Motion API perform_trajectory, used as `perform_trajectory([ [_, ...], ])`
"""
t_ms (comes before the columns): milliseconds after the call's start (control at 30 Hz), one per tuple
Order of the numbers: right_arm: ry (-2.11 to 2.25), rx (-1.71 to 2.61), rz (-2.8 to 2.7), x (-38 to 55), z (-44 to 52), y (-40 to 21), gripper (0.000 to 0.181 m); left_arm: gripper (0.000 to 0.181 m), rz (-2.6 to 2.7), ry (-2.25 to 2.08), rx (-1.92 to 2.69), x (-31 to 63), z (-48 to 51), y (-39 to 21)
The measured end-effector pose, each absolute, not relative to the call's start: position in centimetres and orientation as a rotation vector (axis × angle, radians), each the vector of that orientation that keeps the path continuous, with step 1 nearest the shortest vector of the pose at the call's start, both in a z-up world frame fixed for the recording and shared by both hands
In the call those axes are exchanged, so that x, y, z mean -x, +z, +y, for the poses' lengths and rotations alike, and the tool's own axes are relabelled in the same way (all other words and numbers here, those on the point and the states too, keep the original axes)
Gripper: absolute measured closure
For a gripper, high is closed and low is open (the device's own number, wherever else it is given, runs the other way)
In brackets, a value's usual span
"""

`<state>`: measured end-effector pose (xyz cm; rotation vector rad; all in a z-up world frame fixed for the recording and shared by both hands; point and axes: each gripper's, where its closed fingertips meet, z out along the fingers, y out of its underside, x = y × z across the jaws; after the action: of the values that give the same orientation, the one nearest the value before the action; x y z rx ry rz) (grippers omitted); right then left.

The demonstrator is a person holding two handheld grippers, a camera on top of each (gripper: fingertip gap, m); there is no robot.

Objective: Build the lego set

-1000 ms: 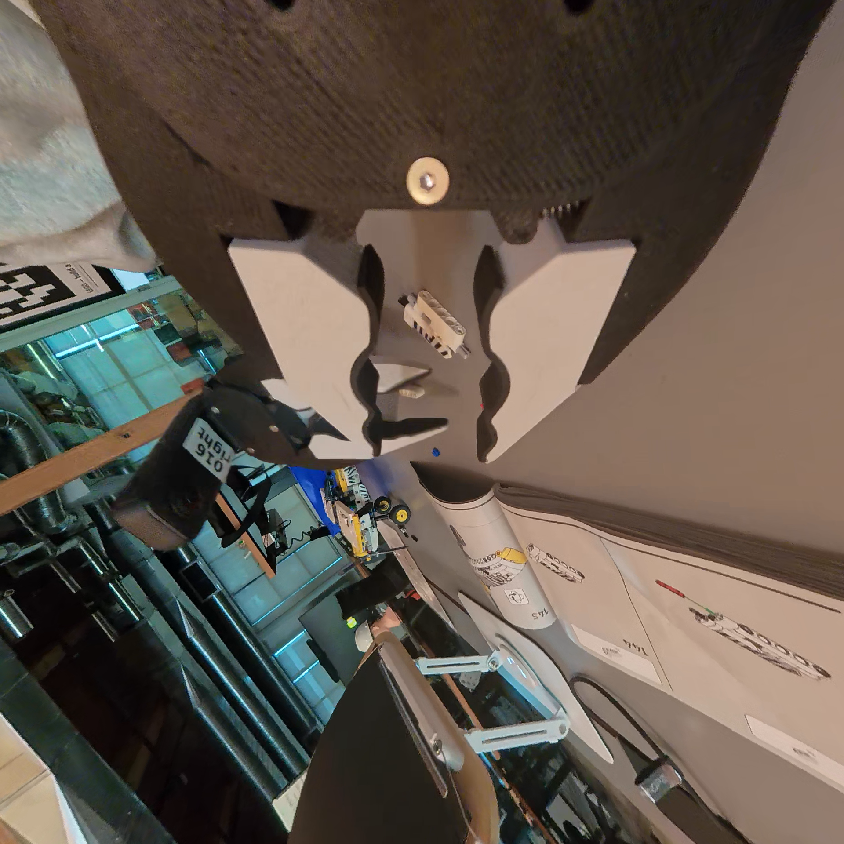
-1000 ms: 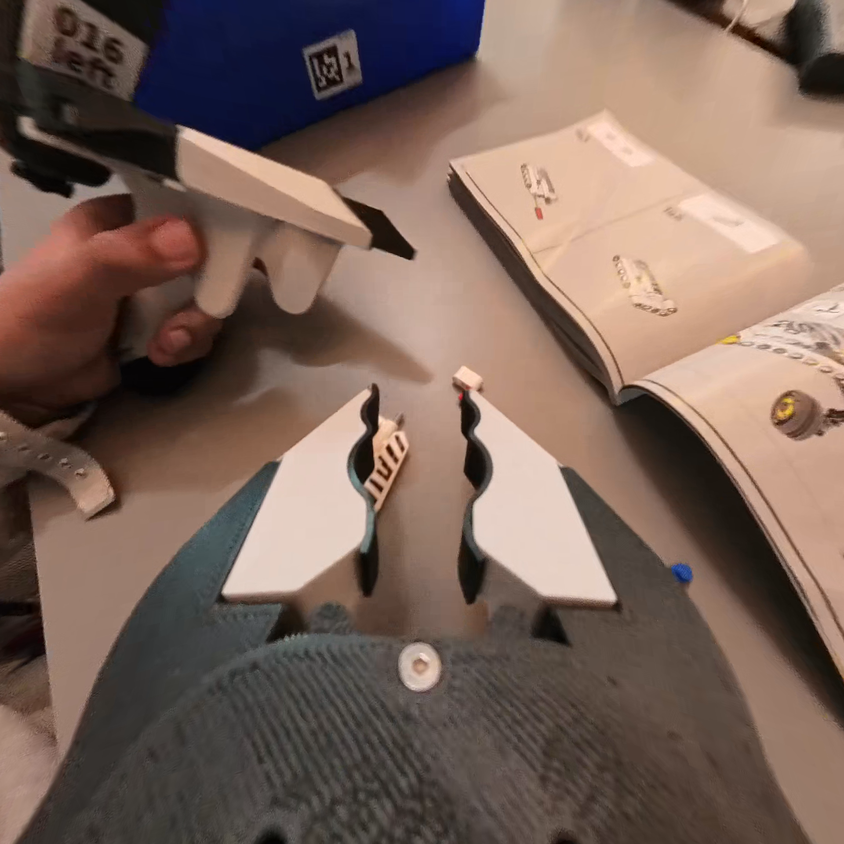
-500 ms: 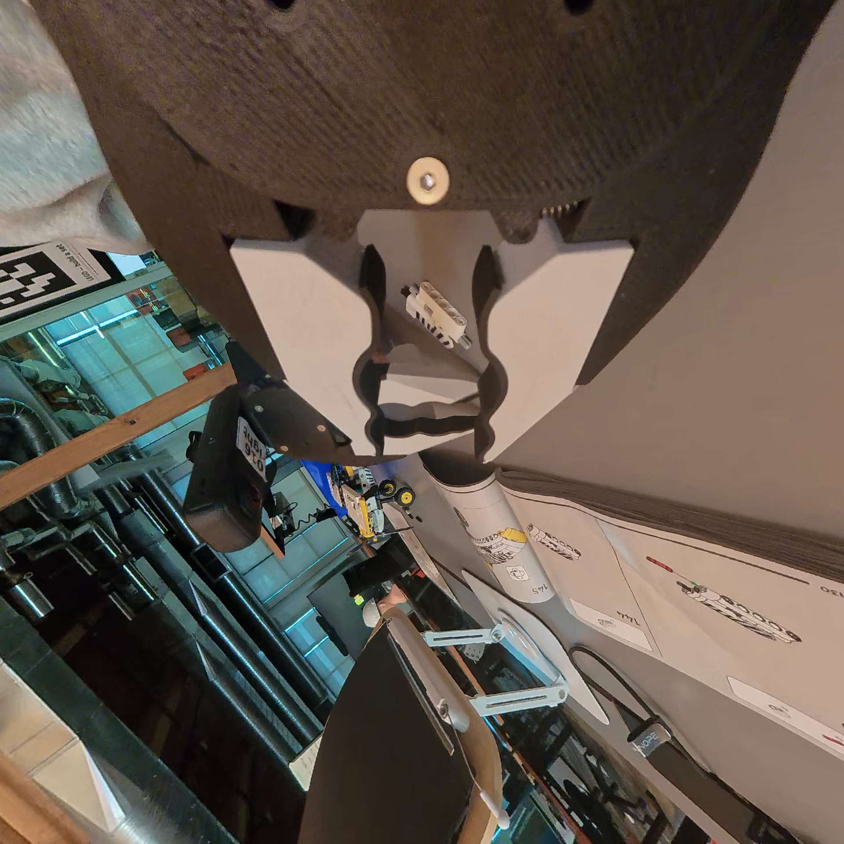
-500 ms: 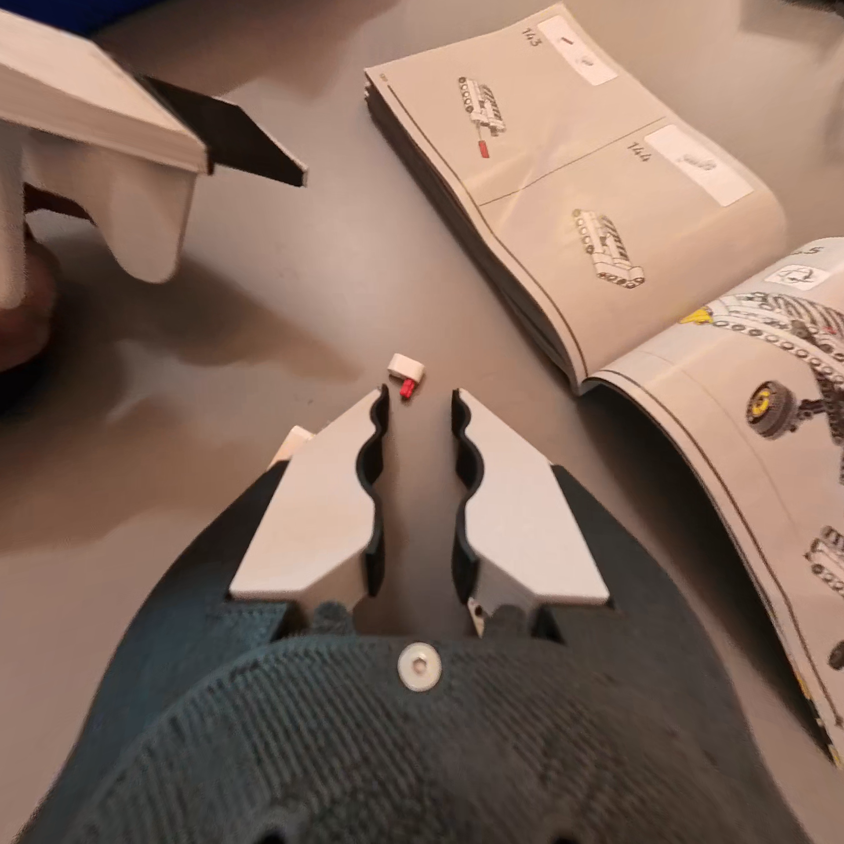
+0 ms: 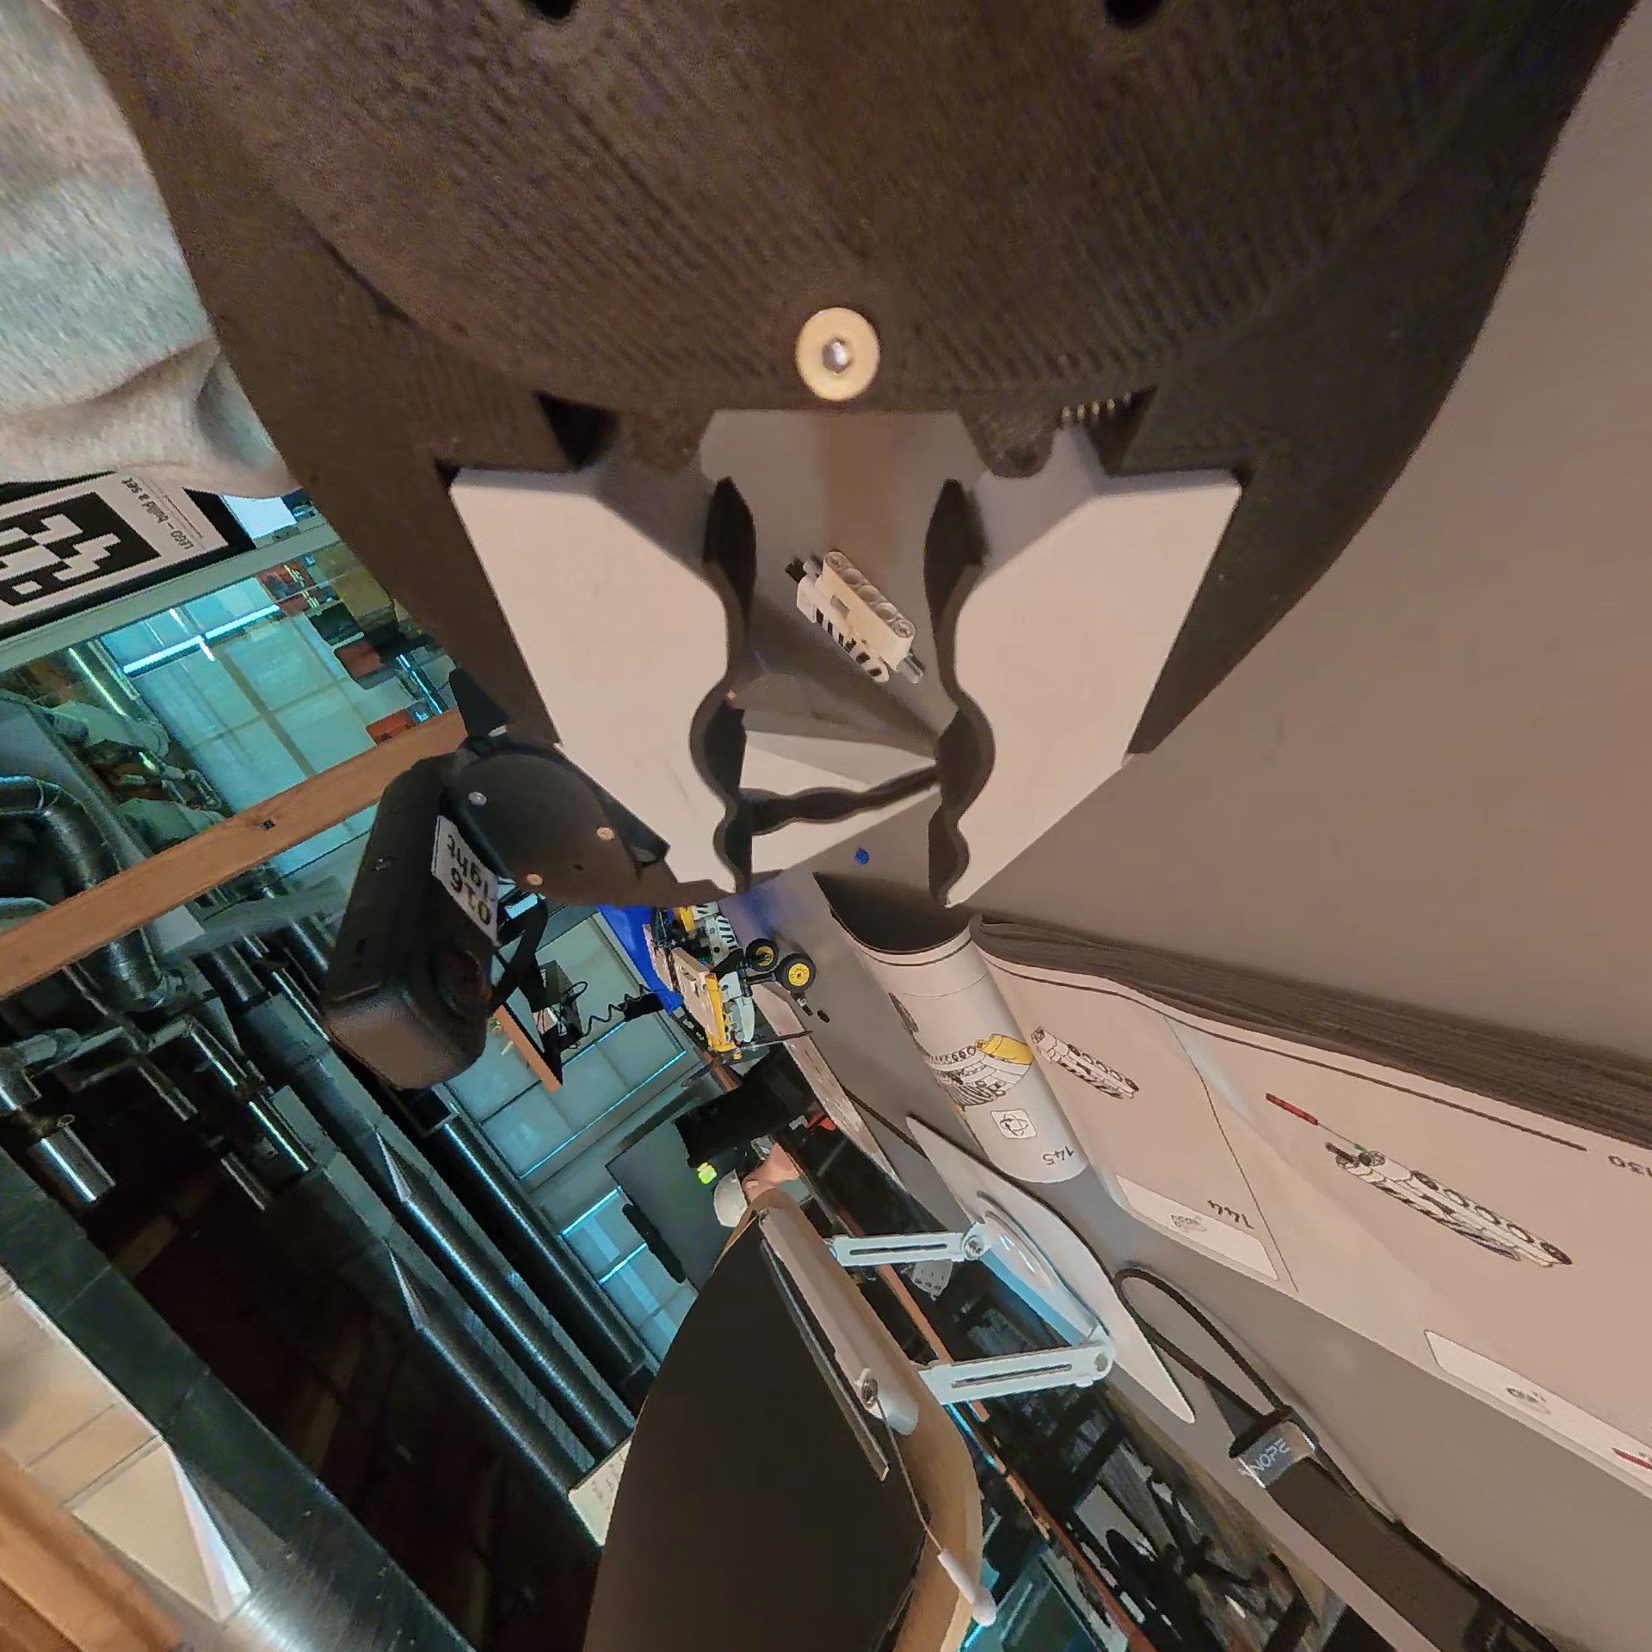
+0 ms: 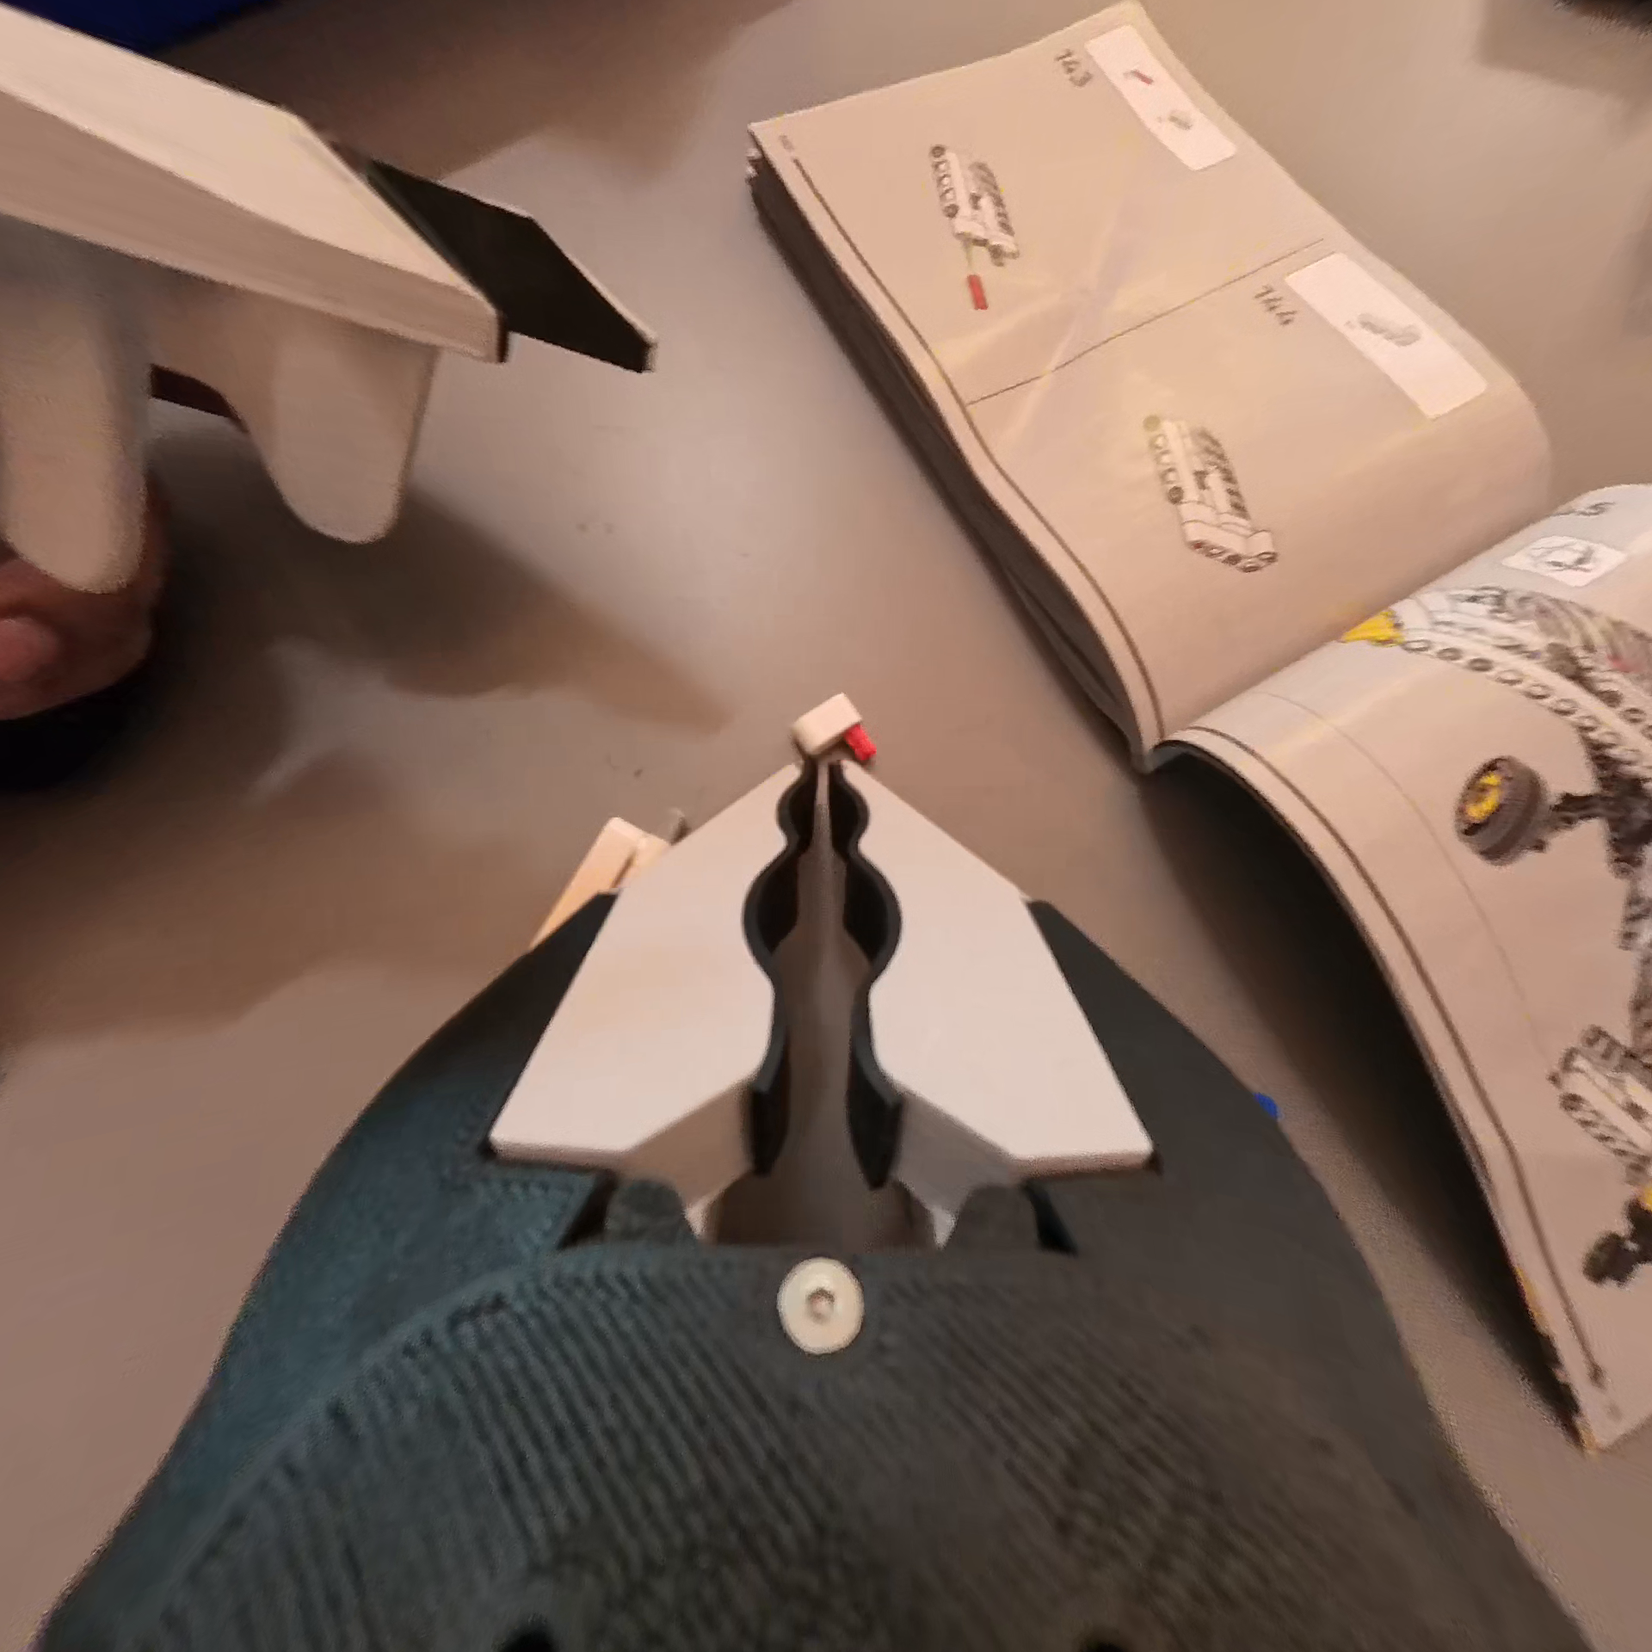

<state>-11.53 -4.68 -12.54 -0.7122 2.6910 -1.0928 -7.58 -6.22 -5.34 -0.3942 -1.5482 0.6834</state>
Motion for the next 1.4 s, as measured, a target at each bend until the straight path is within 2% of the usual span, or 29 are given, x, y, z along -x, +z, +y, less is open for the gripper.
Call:
perform_trajectory([
  [267, -1.02, 0.625, 2.633, 10.9, -5.0, -13.0, 0.165, 0.143, -1.548, 0.68, 0.395, 7.6, -6.2, -5.4],
  [733, -1.033, 0.678, 2.671, 11.3, -5.0, -12.9, 0.164, 0.143, -1.548, 0.676, 0.395, 7.6, -6.2, -5.4],
  [900, -1.135, 0.854, 2.667, 11.9, -5.3, -11.4, 0.157, 0.142, -1.547, 0.673, 0.395, 7.6, -6.1, -5.4],
  [1133, -1.113, 0.957, 2.629, 12.4, -6.1, -10.5, 0.16, 0.143, -1.55, 0.669, 0.395, 7.7, -6.1, -5.5],
  [1400, -0.994, 1.416, 2.572, 11.5, -5.5, -11.8, 0.148, 0.143, -1.55, 0.663, 0.396, 7.7, -6.1, -5.6],
])
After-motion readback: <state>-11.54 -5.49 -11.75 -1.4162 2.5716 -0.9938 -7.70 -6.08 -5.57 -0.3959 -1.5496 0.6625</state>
